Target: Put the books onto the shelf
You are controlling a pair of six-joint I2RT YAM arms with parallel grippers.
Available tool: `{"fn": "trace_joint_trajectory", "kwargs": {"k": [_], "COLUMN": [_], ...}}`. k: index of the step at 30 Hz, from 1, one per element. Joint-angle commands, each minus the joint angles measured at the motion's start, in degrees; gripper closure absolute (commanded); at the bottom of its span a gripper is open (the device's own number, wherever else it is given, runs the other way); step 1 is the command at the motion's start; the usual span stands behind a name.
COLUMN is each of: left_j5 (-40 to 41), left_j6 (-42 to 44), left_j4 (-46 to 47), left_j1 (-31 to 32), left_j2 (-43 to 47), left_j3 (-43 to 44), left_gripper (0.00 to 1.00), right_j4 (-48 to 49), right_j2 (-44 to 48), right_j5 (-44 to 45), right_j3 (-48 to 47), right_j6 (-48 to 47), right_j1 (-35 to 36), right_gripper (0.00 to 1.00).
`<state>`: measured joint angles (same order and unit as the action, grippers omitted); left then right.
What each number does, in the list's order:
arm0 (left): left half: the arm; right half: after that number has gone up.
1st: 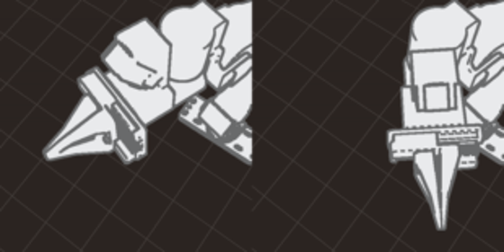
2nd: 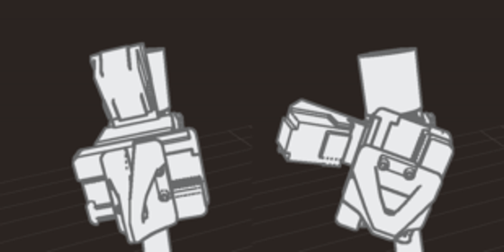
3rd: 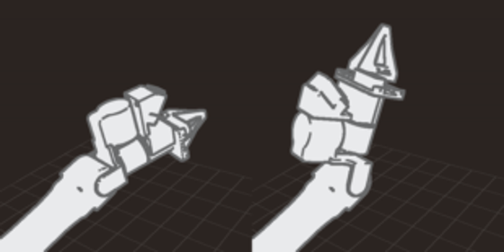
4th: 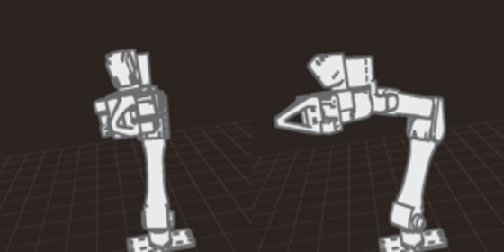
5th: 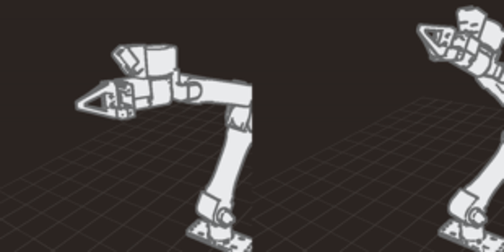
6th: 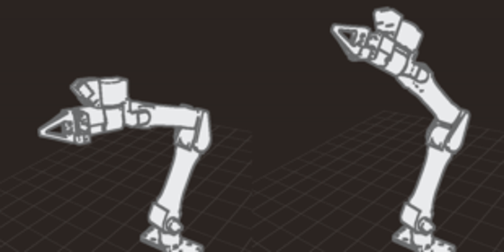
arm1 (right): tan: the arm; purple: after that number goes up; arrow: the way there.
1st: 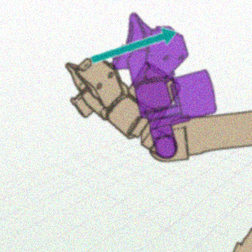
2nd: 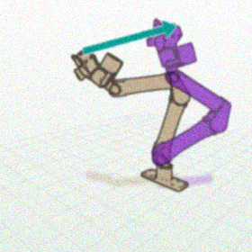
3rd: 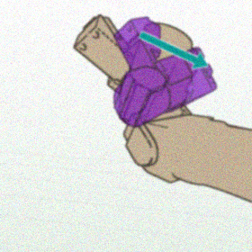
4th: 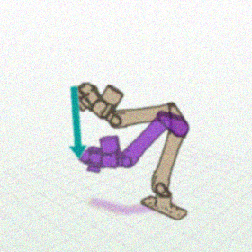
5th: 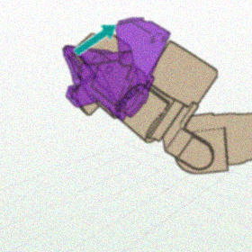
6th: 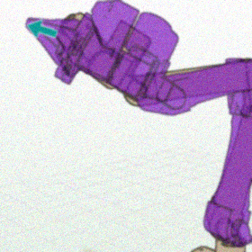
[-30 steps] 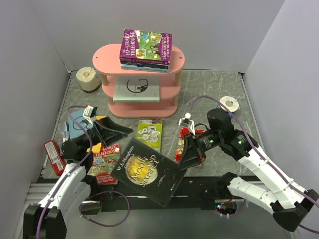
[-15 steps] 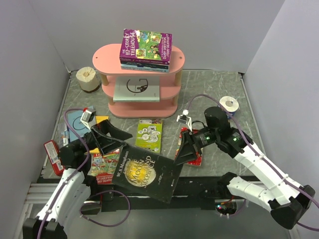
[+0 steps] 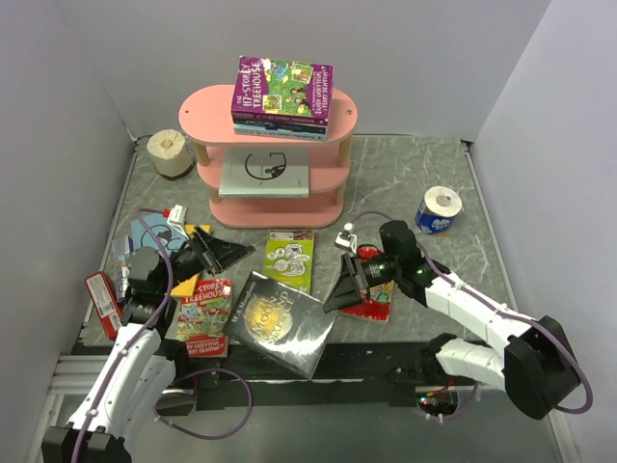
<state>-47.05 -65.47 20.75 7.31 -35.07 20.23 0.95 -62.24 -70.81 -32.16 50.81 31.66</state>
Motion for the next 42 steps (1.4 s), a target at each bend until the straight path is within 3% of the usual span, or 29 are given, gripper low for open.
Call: {"fn": "trace_joint_trajectory", "kwargs": {"k": [1,11,16,20,23,26,27,29,30,33,34,35,36,37,38,39,42], "left_j5": [-2.2,-9.4,-14.0,-18.7,-18.4,-18.0,-18.3,-19.0,-19.2,-18.4,-17.6,-14.5,-12.6,-11.1,-7.3,-5.6,3.1], "left_j6": [4.6,5.3,-3.3,-12.2,-9.2,-5.2,-7.9,-10.4,-11.3,-11.3,-11.2,-10.5,-8.9,-9.0,-9.7,-11.9,-16.0], "left_j4": [-1.3,-3.4,8.1,22.2,15.2,12.9,16.9,21.5,23.3,22.1,20.5,18.0,15.7,14.1,14.4,15.3,15.5], "left_j1": [-0.9,-1.2,-1.1,-0.8,1.8,4.7,4.9,5.1,5.1,5.1,5.1,5.1,5.1,5.1,5.1,5.0,4.9], "left_j2": [-0.5,-5.1,-6.2,-5.3,-2.6,-1.8,-2.0,-2.4,-2.5,-1.8,-1.1,0.0,0.5,1.2,1.5,1.7,1.5], "left_j3": [0.2,-0.1,-2.7,-4.9,-3.4,-2.9,-3.3,-4.5,-4.7,-4.6,-4.5,-3.6,-3.0,-2.5,-2.0,-1.8,-1.0], "left_gripper": [0.01,0.01,0.03,0.08,0.16,0.38,0.52,0.7,0.95,0.99,0.99,0.99,0.99,0.99,0.99,0.99,0.99], "right_j4": [8.8,10.2,12.0,19.9,21.5,24.0,25.3,26.6,26.6,25.0,19.5,13.1,5.6,-8.8,-12.7,-13.2,-9.7], "right_j2": [2.4,4.0,3.3,2.3,1.7,0.6,0.5,-0.3,-0.3,-0.7,-0.4,-0.2,0.2,1.1,1.8,3.2,11.4], "right_j5": [-8.1,-9.3,-9.7,-10.2,-10.1,-9.9,-10.0,-10.2,-10.4,-9.6,-9.1,-7.4,-2.1,2.7,7.5,14.8,24.6], "right_j3": [-4.3,-4.6,-4.5,-4.0,-4.8,-5.2,-5.3,-5.4,-5.5,-7.2,-8.2,-9.5,-13.6,-15.5,-17.0,-16.6,-12.5], "right_j6": [1.8,2.4,3.9,8.5,10.1,11.8,12.7,13.9,14.1,12.7,11.1,4.1,-0.9,-5.4,-10.8,-11.5,-9.1], "right_j1": [-1.0,-3.2,-4.3,-5.3,-5.5,-5.6,-5.6,-5.6,-5.5,-5.5,-5.5,-5.6,-5.7,-5.8,-5.7,-5.7,-5.7], "right_gripper": [1.0,1.0,1.0,1.0,1.0,1.0,1.0,1.0,1.0,1.0,1.0,0.96,0.8,0.59,0.52,0.47,0.26]}}
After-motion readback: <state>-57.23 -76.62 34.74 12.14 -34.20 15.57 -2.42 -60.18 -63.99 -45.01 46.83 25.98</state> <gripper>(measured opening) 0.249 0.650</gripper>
